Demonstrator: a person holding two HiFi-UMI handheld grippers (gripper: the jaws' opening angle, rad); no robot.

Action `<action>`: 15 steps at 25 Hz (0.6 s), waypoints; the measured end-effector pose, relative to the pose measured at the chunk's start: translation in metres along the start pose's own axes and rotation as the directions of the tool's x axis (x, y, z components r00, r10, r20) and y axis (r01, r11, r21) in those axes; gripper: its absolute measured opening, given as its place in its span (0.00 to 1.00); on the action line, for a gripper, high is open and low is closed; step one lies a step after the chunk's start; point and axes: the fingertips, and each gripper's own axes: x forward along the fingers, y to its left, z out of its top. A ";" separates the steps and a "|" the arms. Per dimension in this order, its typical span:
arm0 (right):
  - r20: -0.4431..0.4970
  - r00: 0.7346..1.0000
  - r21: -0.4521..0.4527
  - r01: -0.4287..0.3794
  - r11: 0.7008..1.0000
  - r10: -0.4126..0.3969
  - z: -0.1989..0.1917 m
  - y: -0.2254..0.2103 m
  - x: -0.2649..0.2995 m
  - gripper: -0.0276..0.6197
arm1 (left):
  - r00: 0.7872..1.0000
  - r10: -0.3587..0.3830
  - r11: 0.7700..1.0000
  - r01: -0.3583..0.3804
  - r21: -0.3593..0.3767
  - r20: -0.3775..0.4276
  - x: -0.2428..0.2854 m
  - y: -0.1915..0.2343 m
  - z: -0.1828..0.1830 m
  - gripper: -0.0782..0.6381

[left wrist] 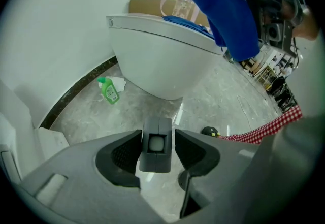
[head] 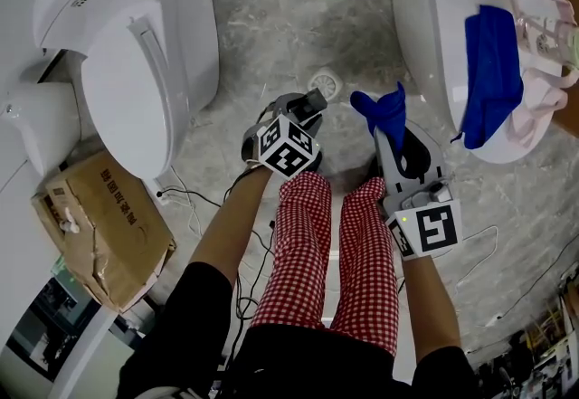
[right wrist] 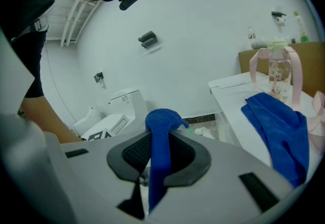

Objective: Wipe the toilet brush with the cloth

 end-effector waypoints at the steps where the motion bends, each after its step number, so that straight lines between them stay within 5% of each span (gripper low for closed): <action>1: 0.001 1.000 -0.001 0.001 1.000 -0.001 0.000 -0.001 -0.001 0.14 | 1.000 -0.001 1.000 0.001 0.000 -0.009 0.002 0.000 -0.001 0.37; 15: 0.001 0.999 0.012 0.038 0.999 -0.038 -0.012 -0.019 -0.016 0.14 | 0.992 -0.022 0.999 0.026 0.025 -0.123 0.034 -0.002 -0.013 0.38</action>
